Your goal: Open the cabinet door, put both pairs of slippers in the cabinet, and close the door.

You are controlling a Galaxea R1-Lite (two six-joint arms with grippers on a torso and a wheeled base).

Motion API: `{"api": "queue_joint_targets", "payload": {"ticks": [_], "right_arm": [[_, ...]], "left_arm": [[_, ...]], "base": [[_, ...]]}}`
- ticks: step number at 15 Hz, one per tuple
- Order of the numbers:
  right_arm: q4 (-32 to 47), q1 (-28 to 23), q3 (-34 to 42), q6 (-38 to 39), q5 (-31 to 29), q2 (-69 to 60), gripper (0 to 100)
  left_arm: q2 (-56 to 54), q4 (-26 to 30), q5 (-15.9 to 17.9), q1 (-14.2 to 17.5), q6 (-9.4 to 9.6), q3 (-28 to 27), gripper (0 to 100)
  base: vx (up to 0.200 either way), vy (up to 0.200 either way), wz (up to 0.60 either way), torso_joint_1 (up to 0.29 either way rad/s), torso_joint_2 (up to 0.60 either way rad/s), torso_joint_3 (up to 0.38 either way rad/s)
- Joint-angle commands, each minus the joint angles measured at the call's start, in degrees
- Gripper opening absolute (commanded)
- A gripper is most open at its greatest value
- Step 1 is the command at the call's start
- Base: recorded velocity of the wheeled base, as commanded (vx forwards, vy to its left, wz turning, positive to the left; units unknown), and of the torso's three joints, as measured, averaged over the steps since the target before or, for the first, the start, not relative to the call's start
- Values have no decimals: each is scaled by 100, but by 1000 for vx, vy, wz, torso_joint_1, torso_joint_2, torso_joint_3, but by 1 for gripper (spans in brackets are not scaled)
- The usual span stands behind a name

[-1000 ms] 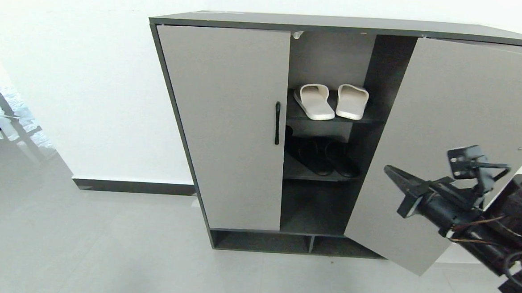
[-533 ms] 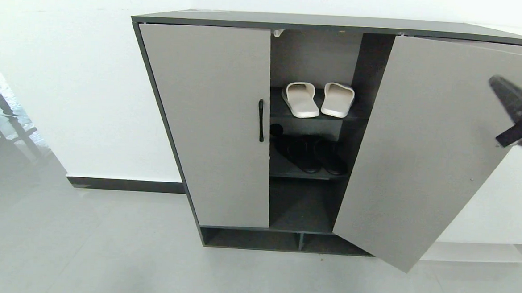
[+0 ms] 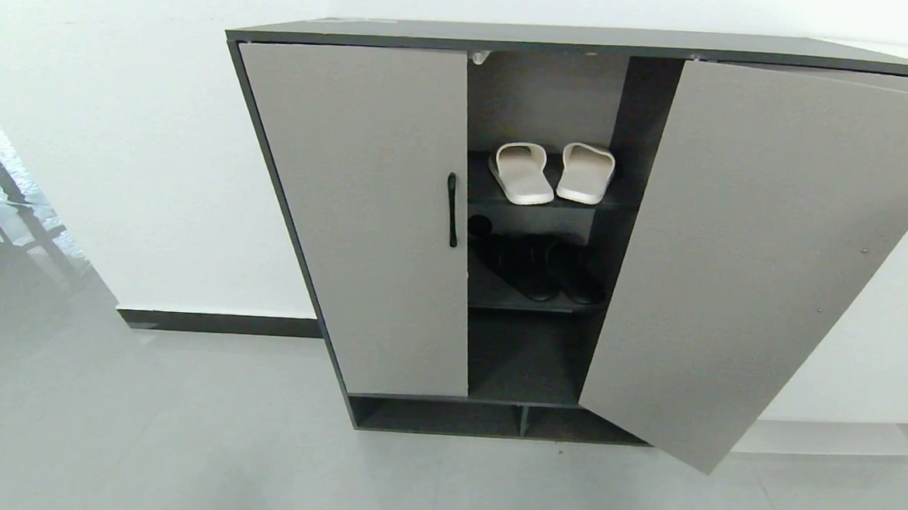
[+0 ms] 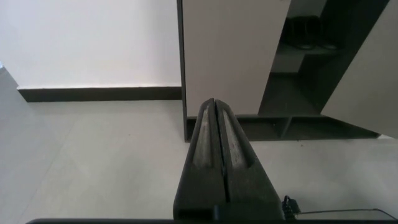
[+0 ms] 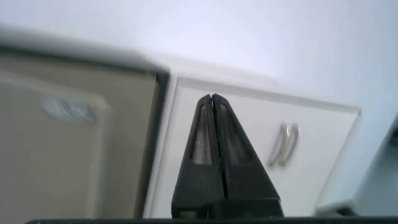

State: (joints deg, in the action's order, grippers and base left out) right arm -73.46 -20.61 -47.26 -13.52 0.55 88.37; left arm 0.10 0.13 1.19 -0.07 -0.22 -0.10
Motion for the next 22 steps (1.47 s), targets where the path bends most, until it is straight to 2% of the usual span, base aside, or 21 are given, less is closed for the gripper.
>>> {"api": "queue_joint_targets", "payload": {"ticks": [1,3,4,7,9,12,15,17,21,22], "right_arm": [[288,-118,-248,7,-28,813,0],[315,-118,-661,614,270,1358,0],[420,-145,-907,895,719,1604,0],[912,-276,-1426,1396,1079,2018,0],[912,-276,-1637,1431,1167,2378,0],[921,-162,-1540,1598,1967,2378,0],[974,31,-1523,2266,2828,2255,0],[1361,49,-1496,2916,3390,2114,0],[1326,14,-503,3435,5368,1710,0],[1334,75,-415,3435,5465,1719,0]], "left_arm": [[-1,4,4,-1,-4,1,0],[-1,4,4,-1,-4,1,0],[-1,4,4,-1,-4,1,0],[-1,4,4,-1,-4,1,0],[-1,4,4,-1,-4,1,0],[-1,4,4,-1,-4,1,0],[-1,4,4,-1,-4,1,0],[-1,4,4,-1,-4,1,0],[-1,4,4,-1,-4,1,0],[-1,4,4,-1,-4,1,0]], "base": [[0,0,0,0,0,0],[0,0,0,0,0,0],[0,0,0,0,0,0],[0,0,0,0,0,0],[0,0,0,0,0,0],[0,0,0,0,0,0],[0,0,0,0,0,0],[0,0,0,0,0,0],[0,0,0,0,0,0],[0,0,0,0,0,0]]}}
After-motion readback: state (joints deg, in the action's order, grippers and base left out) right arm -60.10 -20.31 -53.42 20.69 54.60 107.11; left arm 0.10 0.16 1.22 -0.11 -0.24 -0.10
